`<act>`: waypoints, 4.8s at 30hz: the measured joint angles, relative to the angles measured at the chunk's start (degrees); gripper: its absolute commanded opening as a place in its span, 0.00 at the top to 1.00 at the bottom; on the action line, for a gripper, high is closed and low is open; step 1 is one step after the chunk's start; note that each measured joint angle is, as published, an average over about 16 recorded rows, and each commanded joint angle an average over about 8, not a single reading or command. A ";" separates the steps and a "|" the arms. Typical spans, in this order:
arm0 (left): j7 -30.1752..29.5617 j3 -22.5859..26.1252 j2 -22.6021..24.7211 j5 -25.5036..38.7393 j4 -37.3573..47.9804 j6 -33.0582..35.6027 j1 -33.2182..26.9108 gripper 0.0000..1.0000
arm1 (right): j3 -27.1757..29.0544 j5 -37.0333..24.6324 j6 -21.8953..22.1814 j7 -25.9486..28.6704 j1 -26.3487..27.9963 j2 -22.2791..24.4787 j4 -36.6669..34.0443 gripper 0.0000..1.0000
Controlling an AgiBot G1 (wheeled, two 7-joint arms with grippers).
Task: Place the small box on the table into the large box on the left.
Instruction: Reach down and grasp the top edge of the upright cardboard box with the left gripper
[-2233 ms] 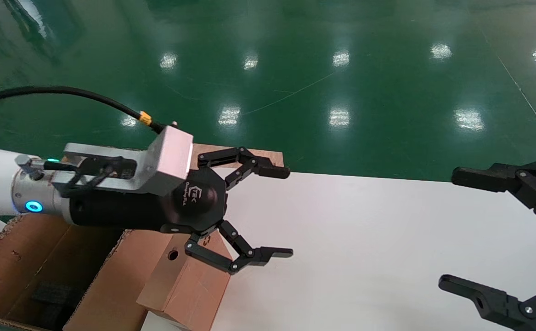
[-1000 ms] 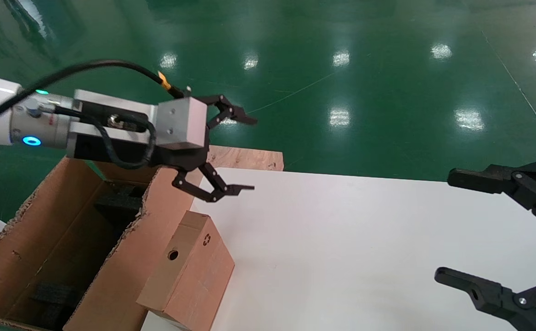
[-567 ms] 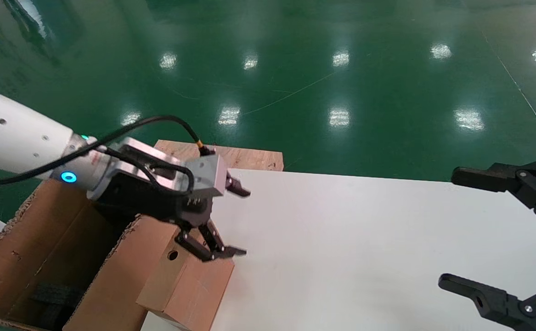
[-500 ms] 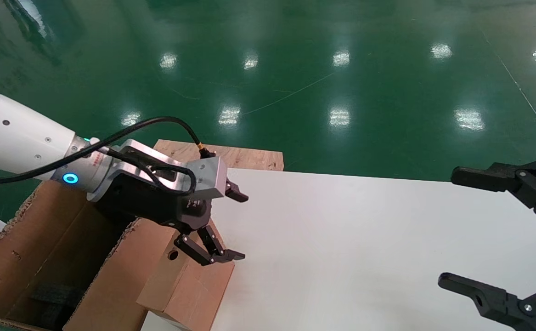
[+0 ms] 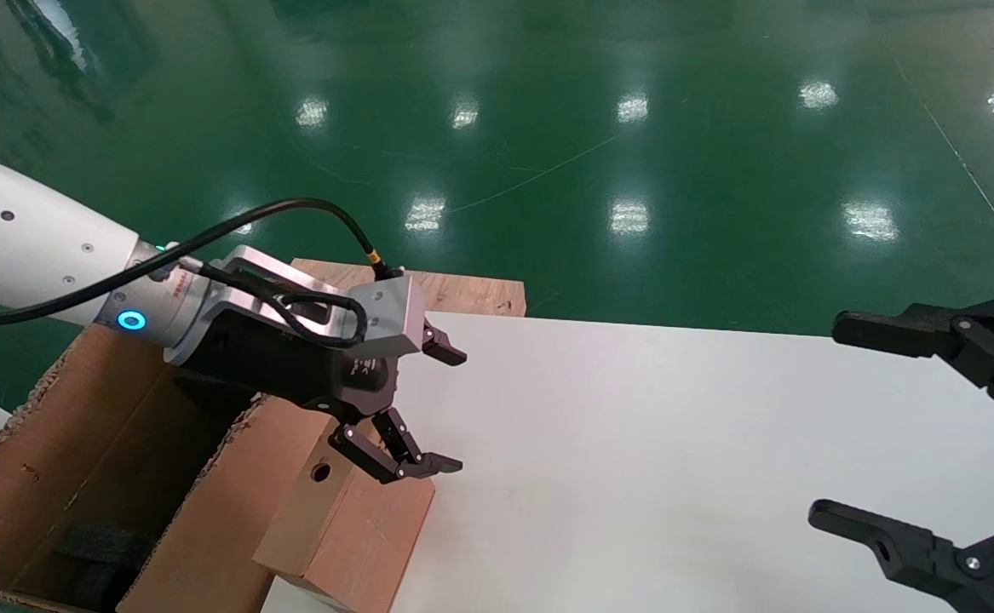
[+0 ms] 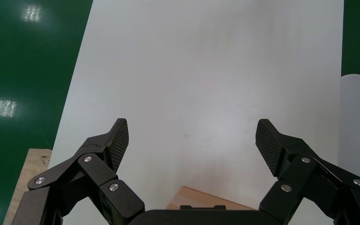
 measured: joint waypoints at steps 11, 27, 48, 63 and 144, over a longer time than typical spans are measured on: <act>-6.47 2.27 0.87 -3.57 1.24 -0.40 0.17 0.00 | -0.02 0.01 0.00 -0.01 0.01 0.00 -0.02 0.52; -30.32 10.23 5.05 11.83 -3.02 -2.77 -5.85 0.00 | -0.05 0.03 0.01 -0.03 0.02 0.01 -0.03 0.56; -39.93 14.64 9.54 20.37 -2.57 -2.14 -9.13 0.00 | -0.07 0.05 0.02 -0.05 0.02 0.02 -0.06 0.57; -47.38 22.73 10.96 22.04 -2.87 -0.04 -16.12 0.00 | -0.10 0.07 0.03 -0.07 0.04 0.02 -0.07 0.62; -51.26 50.32 8.18 4.01 -2.39 -1.86 -27.68 1.00 | -0.19 0.14 0.08 -0.12 0.04 0.07 -0.08 0.00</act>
